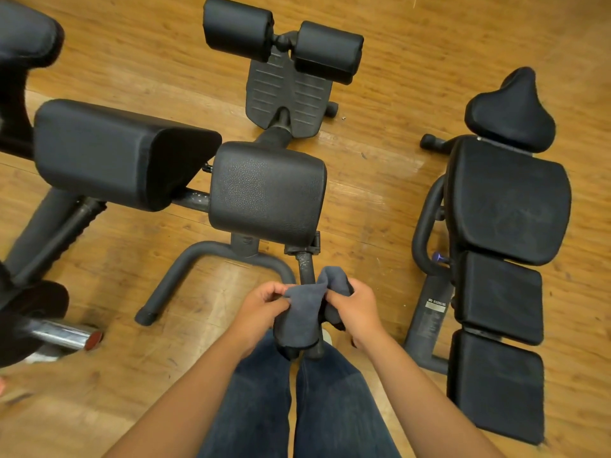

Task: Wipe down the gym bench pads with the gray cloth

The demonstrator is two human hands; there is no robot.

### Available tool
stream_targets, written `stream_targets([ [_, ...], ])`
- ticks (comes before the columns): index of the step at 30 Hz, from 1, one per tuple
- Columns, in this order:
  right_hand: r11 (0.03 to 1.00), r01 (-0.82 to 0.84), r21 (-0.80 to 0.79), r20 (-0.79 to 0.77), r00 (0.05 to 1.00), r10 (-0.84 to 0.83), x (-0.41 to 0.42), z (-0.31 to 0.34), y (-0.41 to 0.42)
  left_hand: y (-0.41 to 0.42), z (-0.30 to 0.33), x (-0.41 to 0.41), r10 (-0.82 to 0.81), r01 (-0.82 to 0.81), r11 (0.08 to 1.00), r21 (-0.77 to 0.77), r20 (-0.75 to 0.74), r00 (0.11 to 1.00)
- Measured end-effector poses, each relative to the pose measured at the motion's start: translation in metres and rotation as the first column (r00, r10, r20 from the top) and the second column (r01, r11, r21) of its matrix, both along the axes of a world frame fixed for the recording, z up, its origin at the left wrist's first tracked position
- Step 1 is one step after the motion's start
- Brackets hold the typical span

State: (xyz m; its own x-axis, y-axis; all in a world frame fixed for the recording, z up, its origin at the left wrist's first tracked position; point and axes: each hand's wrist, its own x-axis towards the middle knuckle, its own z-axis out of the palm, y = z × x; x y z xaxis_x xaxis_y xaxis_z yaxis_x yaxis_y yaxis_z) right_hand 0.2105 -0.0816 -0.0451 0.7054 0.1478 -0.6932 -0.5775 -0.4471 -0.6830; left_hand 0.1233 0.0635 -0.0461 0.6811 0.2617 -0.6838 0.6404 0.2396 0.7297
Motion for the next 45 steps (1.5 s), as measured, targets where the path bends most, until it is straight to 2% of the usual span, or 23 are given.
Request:
stream_targets([
  [4,0.994,0.008,-0.106,0.026,1.000,-0.005,0.014,-0.021,-0.022,0.025,-0.019,-0.003,-0.045,0.050,0.996,0.075,-0.067,0.997],
  [8,0.998,-0.043,-0.054,-0.041,0.998,0.040,0.018,-0.046,-0.032,0.036,-0.043,0.001,-0.091,0.102,0.989,0.102,-0.108,0.990],
  [12,0.991,0.123,-0.053,-0.240,0.962,-0.132,0.021,-0.084,-0.041,0.036,-0.072,0.008,0.037,-0.031,0.998,0.048,-0.117,0.992],
  [17,0.973,0.209,-0.097,-0.343,0.911,-0.230,0.022,-0.110,-0.049,0.030,-0.093,0.022,0.240,-0.258,0.958,-0.124,-0.144,0.960],
  [21,0.971,0.215,-0.103,-0.262,0.936,-0.235,0.016,-0.114,-0.049,0.033,-0.097,0.027,0.259,-0.275,0.952,-0.135,-0.119,0.958],
  [24,0.983,0.133,-0.128,-0.129,0.980,-0.149,0.012,-0.114,-0.045,0.034,-0.104,0.027,0.266,-0.271,0.962,-0.022,-0.124,0.956],
  [27,0.989,0.059,-0.136,-0.002,0.998,-0.059,0.009,-0.116,-0.036,0.031,-0.113,0.028,0.388,-0.381,0.922,0.076,-0.118,0.914],
  [28,0.990,0.048,-0.136,0.025,0.999,-0.045,0.008,-0.119,-0.033,0.029,-0.115,0.027,0.446,-0.444,0.895,0.046,-0.131,0.886],
  [30,0.989,0.033,-0.141,0.045,0.999,-0.027,0.006,-0.123,-0.027,0.027,-0.115,0.024,0.496,-0.523,0.841,-0.134,-0.193,0.847],
  [32,0.988,0.045,-0.149,0.001,0.999,-0.046,0.006,-0.128,-0.023,0.023,-0.116,0.016,0.376,-0.456,0.828,-0.326,-0.280,0.883],
  [34,0.986,0.094,-0.141,-0.090,0.990,-0.107,0.005,-0.132,-0.020,0.018,-0.117,0.006,0.235,-0.357,0.850,-0.388,-0.327,0.915],
  [37,0.984,0.098,-0.152,-0.126,0.985,-0.118,0.002,-0.134,-0.020,0.012,-0.119,-0.007,0.265,-0.358,0.876,-0.323,-0.298,0.917],
  [42,0.980,0.087,-0.177,-0.102,0.989,-0.107,-0.001,-0.136,-0.022,0.009,-0.126,-0.005,0.314,-0.312,0.949,0.045,-0.241,0.918],
  [45,0.982,0.063,-0.177,-0.117,0.989,-0.085,-0.002,-0.131,-0.024,0.009,-0.123,0.000,0.301,-0.296,0.953,0.060,-0.261,0.917],
])
